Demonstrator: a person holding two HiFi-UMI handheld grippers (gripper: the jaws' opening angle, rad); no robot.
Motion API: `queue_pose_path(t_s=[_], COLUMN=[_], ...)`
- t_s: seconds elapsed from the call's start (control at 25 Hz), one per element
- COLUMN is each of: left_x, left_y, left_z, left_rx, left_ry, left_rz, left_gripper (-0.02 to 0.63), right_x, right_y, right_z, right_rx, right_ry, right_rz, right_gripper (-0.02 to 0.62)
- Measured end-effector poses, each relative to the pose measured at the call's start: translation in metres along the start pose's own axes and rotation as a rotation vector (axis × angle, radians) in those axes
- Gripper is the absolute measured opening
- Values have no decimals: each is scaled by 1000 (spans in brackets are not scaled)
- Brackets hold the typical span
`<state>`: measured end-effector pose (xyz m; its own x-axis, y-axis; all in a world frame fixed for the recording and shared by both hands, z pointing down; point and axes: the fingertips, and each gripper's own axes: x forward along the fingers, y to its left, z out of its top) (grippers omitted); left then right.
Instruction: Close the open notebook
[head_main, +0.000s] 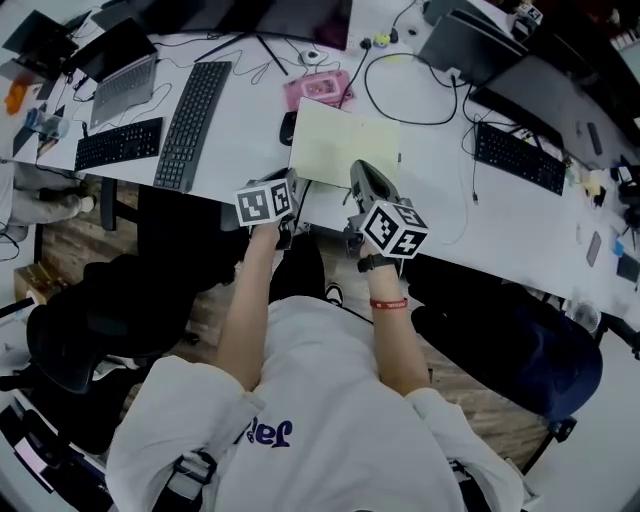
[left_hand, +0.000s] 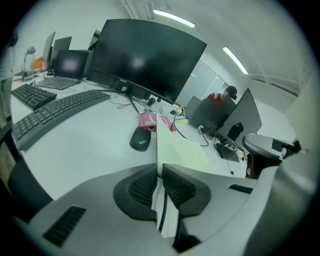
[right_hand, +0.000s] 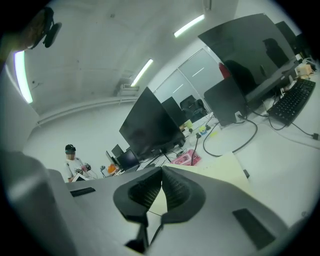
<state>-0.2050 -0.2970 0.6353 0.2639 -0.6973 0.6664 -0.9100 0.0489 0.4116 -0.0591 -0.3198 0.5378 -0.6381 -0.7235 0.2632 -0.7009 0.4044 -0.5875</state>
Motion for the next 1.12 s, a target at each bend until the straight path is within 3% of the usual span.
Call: queue_pose_path(t_s=[0.16, 0.4, 0.76, 1.12], left_x=[-8, -17, -27, -27], left_y=[-15, -35, -57, -79], left_z=[8, 8, 9, 9], left_rx=[45, 100, 158, 204], left_ry=[-42, -37, -58, -82], left_rz=[-10, -47, -42, -47], left_gripper=[48, 43, 42, 40], right_x=[-8, -25, -68, -89], right_y=[6, 11, -14, -23], right_z=[11, 23, 37, 36], right_rx=[-29, -51, -60, -63], right_ry=[-23, -61, -70, -75], right_rz=[12, 17, -87, -108], right_gripper=[14, 14, 14, 15])
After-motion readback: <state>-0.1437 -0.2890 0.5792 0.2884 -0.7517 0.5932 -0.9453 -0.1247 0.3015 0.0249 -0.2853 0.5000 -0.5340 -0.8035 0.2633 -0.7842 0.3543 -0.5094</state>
